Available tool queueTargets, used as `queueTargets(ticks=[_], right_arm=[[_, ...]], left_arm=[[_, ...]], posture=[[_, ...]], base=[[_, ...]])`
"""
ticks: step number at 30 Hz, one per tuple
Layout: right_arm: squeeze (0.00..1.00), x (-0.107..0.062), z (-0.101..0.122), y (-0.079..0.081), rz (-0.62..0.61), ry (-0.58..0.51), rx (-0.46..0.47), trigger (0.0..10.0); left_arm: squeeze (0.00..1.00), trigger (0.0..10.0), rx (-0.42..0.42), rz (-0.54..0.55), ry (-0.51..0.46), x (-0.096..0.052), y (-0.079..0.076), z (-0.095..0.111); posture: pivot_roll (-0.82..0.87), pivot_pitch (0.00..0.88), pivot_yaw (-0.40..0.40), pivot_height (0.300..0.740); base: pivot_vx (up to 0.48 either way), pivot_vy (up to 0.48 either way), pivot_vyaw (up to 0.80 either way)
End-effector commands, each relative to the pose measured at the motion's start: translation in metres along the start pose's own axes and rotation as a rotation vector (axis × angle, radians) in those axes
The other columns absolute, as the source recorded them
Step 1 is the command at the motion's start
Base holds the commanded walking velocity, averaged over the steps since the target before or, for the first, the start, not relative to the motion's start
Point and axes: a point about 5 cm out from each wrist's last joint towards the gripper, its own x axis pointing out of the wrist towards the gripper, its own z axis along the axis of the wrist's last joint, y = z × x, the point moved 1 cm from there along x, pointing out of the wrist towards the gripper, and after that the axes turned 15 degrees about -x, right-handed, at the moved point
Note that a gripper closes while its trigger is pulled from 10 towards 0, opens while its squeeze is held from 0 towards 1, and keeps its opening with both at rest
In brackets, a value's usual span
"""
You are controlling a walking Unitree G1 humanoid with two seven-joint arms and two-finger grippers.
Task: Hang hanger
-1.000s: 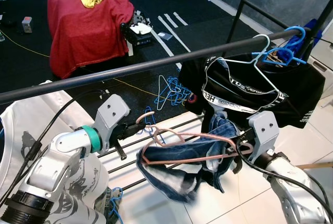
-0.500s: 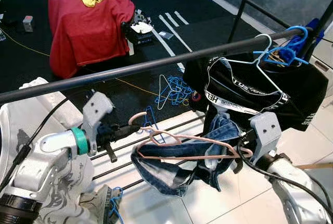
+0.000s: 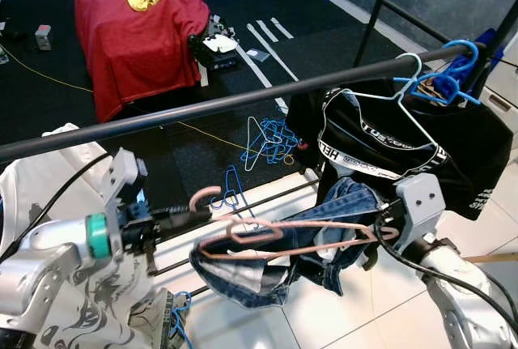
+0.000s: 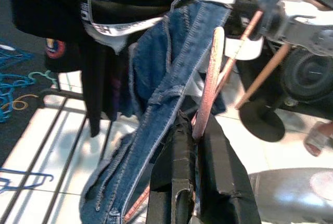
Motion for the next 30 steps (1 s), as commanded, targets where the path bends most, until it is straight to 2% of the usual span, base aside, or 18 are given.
queueTargets(ticks=[1, 2, 3, 4, 5, 6, 11, 14, 15, 17, 18, 19, 22, 23, 24, 26, 29, 30], right_arm=[[0.00, -0.010, -0.008, -0.022, -0.121, 0.037, -0.012, 10.0], [0.00, -0.011, -0.011, -0.030, -0.182, 0.055, -0.037, 10.0], [0.00, -0.011, -0.011, -0.030, -0.182, 0.055, -0.037, 10.0], [0.00, -0.012, -0.013, -0.040, -0.248, 0.073, -0.057, 10.0], [0.00, -0.012, -0.013, -0.040, -0.248, 0.073, -0.057, 10.0], [0.00, -0.012, -0.014, -0.047, -0.300, 0.081, -0.061, 10.0], [0.00, -0.010, -0.015, -0.052, -0.342, 0.087, -0.034, 10.0], [0.00, -0.010, -0.013, -0.051, -0.360, 0.075, 0.008, 10.0], [0.00, -0.009, -0.011, -0.045, -0.329, 0.064, -0.019, 10.0], [0.00, -0.009, -0.011, -0.045, -0.329, 0.064, -0.019, 10.0], [0.00, -0.009, -0.009, -0.039, -0.297, 0.052, -0.027, 10.0], [0.00, -0.009, -0.009, -0.039, -0.297, 0.052, -0.027, 10.0], [0.00, -0.004, -0.007, -0.010, -0.227, 0.031, 0.006, 10.0], [0.00, -0.004, -0.007, -0.010, -0.227, 0.031, 0.006, 10.0], [0.00, -0.002, -0.007, -0.004, -0.217, 0.029, 0.017, 10.0], [0.00, 0.000, -0.011, 0.011, -0.189, 0.041, 0.042, 10.0], [0.00, 0.000, -0.013, 0.016, -0.178, 0.046, 0.049, 10.0], [0.00, -0.001, -0.016, 0.022, -0.167, 0.057, 0.062, 10.0]], left_arm=[[0.00, 10.0, -0.002, 0.017, -0.003, -0.013, 0.002, 0.002], [0.00, 10.0, -0.003, -0.025, 0.040, -0.017, -0.003, -0.004], [0.00, 10.0, -0.003, -0.025, 0.040, -0.017, -0.003, -0.004], [0.00, 10.0, 0.000, -0.082, 0.094, -0.018, -0.012, -0.009], [0.00, 10.0, 0.000, -0.082, 0.094, -0.018, -0.012, -0.009], [0.00, 10.0, 0.005, -0.133, 0.133, -0.017, -0.020, -0.012], [0.00, 10.0, -0.002, -0.193, 0.150, -0.013, -0.031, -0.013], [0.00, 10.0, -0.026, -0.133, 0.072, -0.002, -0.025, -0.005], [0.00, 10.0, -0.038, -0.067, 0.013, 0.004, -0.019, 0.001], [0.00, 10.0, -0.038, -0.067, 0.013, 0.004, -0.019, 0.001], [0.00, 10.0, -0.045, -0.008, -0.049, 0.010, -0.014, 0.006], [0.00, 10.0, -0.045, -0.008, -0.049, 0.010, -0.014, 0.006], [0.00, 10.0, -0.182, 0.187, -0.331, 0.032, -0.002, 0.033], [0.00, 10.0, -0.182, 0.187, -0.331, 0.032, -0.002, 0.033], [0.00, 10.0, -0.223, 0.213, -0.396, 0.035, -0.001, 0.040], [0.00, 10.0, -0.264, 0.199, -0.516, 0.040, -0.011, 0.057], [0.00, 10.0, -0.257, 0.188, -0.533, 0.042, -0.016, 0.063], [0.00, 10.0, -0.167, 0.157, -0.496, 0.041, -0.029, 0.069]], posture=[[-0.15, 0.163, 0.067, 0.740], [-0.15, 0.163, 0.066, 0.740], [-0.15, 0.163, 0.066, 0.740], [-0.15, 0.162, 0.066, 0.740], [-0.15, 0.162, 0.066, 0.740], [-0.15, 0.160, 0.065, 0.740], [-0.15, 0.159, 0.064, 0.740], [-0.15, 0.160, 0.064, 0.740], [-0.15, 0.160, 0.066, 0.740], [-0.15, 0.160, 0.066, 0.740], [-0.15, 0.160, 0.066, 0.740], [-0.15, 0.160, 0.066, 0.740], [-0.15, 0.161, 0.066, 0.740], [-0.15, 0.161, 0.066, 0.740], [-0.15, 0.161, 0.065, 0.740], [-0.15, 0.160, 0.064, 0.740], [-0.14, 0.160, 0.064, 0.740], [-0.14, 0.161, 0.064, 0.740]], base=[[0.000, 0.000, 0.00], [0.000, 0.000, 0.00], [0.000, 0.000, 0.00], [0.000, 0.000, 0.00], [0.000, 0.000, 0.00], [0.000, 0.000, 0.00], [0.000, 0.000, 0.00], [0.000, 0.000, 0.00], [0.000, 0.000, 0.00], [0.000, 0.000, 0.00], [0.000, 0.000, 0.00], [0.000, 0.000, 0.00], [0.000, 0.000, 0.00], [0.000, 0.000, 0.00], [0.000, 0.000, 0.00], [0.000, 0.000, 0.00], [0.000, 0.000, 0.00], [0.000, 0.000, 0.00]])
